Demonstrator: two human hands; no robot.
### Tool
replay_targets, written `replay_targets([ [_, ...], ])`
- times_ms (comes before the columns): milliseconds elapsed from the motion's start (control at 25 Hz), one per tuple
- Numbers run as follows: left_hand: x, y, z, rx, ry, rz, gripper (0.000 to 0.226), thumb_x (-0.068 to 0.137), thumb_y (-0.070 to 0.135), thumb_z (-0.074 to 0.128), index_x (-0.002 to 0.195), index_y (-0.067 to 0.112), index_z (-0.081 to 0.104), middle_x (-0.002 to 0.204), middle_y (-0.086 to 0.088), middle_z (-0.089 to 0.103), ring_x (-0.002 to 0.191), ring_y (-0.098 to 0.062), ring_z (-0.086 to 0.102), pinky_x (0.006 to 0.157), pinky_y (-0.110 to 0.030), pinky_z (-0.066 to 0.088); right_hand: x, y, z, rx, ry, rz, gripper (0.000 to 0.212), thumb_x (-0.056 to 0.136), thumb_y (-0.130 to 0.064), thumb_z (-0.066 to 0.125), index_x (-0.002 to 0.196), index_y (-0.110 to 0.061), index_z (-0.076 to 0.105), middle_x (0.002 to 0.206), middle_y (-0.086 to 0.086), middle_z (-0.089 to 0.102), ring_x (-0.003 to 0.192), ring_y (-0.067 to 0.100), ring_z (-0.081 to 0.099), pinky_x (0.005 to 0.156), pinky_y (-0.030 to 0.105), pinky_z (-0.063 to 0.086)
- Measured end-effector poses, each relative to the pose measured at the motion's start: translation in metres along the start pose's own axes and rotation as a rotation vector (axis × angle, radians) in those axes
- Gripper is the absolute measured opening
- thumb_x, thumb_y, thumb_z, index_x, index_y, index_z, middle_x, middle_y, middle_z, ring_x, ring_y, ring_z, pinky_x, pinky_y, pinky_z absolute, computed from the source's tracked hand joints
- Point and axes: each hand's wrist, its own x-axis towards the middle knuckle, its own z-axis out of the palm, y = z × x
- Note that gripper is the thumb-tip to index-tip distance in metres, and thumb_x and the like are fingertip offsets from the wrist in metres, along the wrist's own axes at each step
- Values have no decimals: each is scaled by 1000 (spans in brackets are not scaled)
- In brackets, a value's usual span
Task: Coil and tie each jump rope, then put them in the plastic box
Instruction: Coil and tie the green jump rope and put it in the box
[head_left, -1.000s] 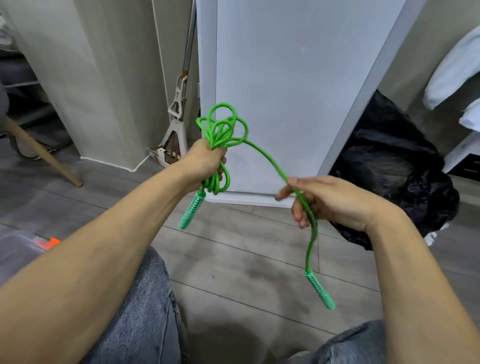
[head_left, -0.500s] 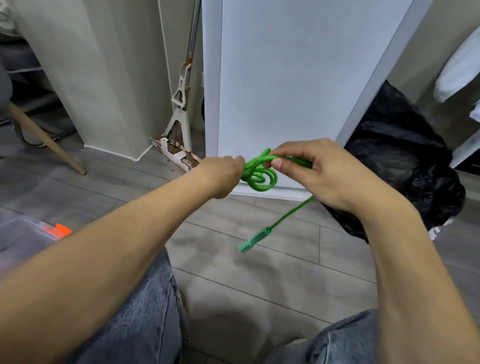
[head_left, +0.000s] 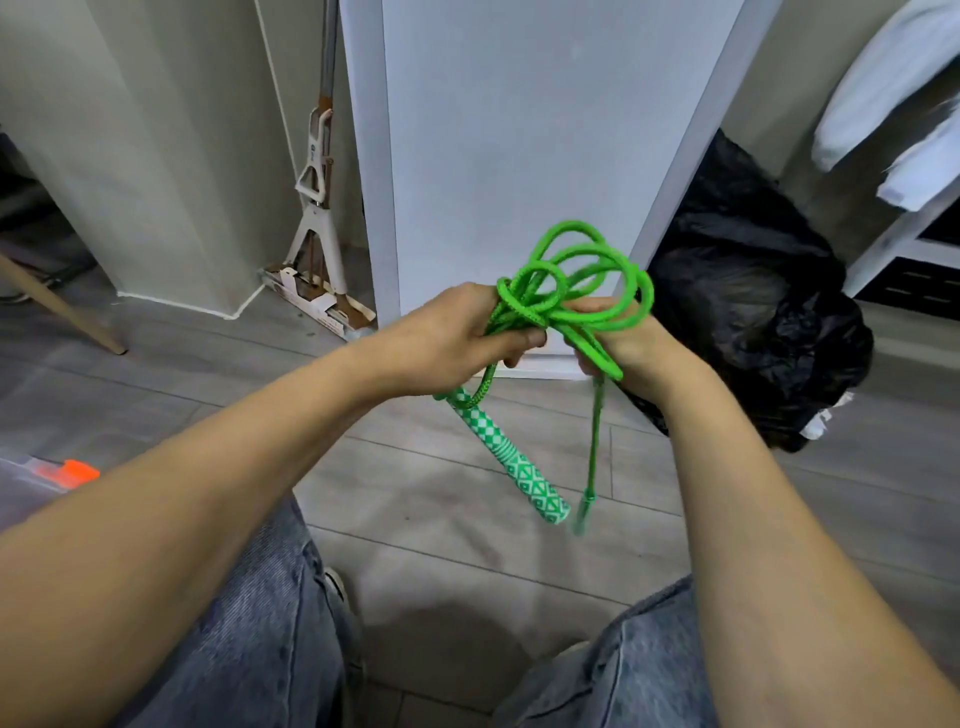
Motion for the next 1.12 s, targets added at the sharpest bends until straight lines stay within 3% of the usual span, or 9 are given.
replay_targets([
  [120, 6, -19, -13, 66, 78, -188, 28, 100, 39, 52, 80, 22, 64, 64, 9, 63, 54, -4, 55, 54, -18, 40, -3, 2, 10, -54, -154, 148, 24, 99, -31, 60, 100, -16, 79, 65, 3, 23, 54, 15, 16, 49, 26, 14],
  [280, 8, -44, -18, 364, 53, -410, 35, 102, 43, 45, 110, 9, 53, 90, -4, 58, 84, -27, 52, 69, -37, 38, -12, -15, 24, -243, -247, 164, 26, 102, -29, 54, 104, -21, 78, 66, 3, 32, 51, 16, 20, 46, 23, 20],
  [480, 14, -48, 0, 516, 206, -458, 30, 103, 31, 46, 114, 6, 32, 87, -13, 52, 76, -37, 50, 64, -41, 36, -15, -33, 34, -470, -183, -9, 23, 101, -23, 51, 99, -20, 74, 62, 0, 46, 54, 14, 40, 54, 24, 36],
  [560, 14, -50, 5, 686, 161, -459, 26, 103, 25, 47, 119, 7, 35, 97, -15, 57, 84, -41, 58, 63, -41, 36, -18, -39, 35, -594, -103, -104, 18, 100, -27, 55, 95, -22, 71, 68, -4, 57, 62, 12, 52, 60, 23, 40],
  [680, 9, -37, 7, 769, -134, -284, 26, 99, 32, 54, 121, 19, 51, 105, -10, 61, 95, -35, 61, 67, -35, 36, -21, -48, 34, -669, 13, -276, 7, 90, -31, 70, 86, -25, 71, 77, -9, 68, 73, 4, 60, 65, 18, 43],
  [760, 5, -28, 7, 618, -303, -117, 13, 93, 35, 65, 103, 28, 64, 86, 0, 61, 79, -22, 58, 64, -28, 34, -20, -47, 30, -467, 32, -304, 6, 83, -24, 79, 83, -22, 73, 80, -7, 72, 73, 4, 63, 70, 18, 47],
  [880, -3, -17, 6, 174, -307, 6, 14, 84, 29, 78, 77, 25, 67, 60, 6, 50, 56, -9, 41, 57, -24, 33, -19, -42, 15, -226, 16, -240, 9, 81, -15, 82, 83, -11, 74, 73, -4, 73, 64, 6, 61, 63, 19, 48],
  [1040, -6, 1, -4, -359, -152, -1, 6, 84, 13, 78, 88, 9, 77, 71, -9, 68, 62, -10, 52, 62, -18, 44, -13, -31, 4, 230, -3, 26, 9, 90, -9, 68, 83, -11, 72, 68, 7, 69, 56, 17, 55, 48, 22, 41],
  [1120, 0, -4, -8, -389, 46, -56, 15, 90, 22, 71, 91, 8, 75, 70, -3, 67, 59, -14, 48, 56, -23, 39, -9, -23, 5, 128, -46, -28, 17, 93, -16, 64, 81, -16, 76, 67, 6, 63, 47, 16, 37, 45, 23, 26],
])
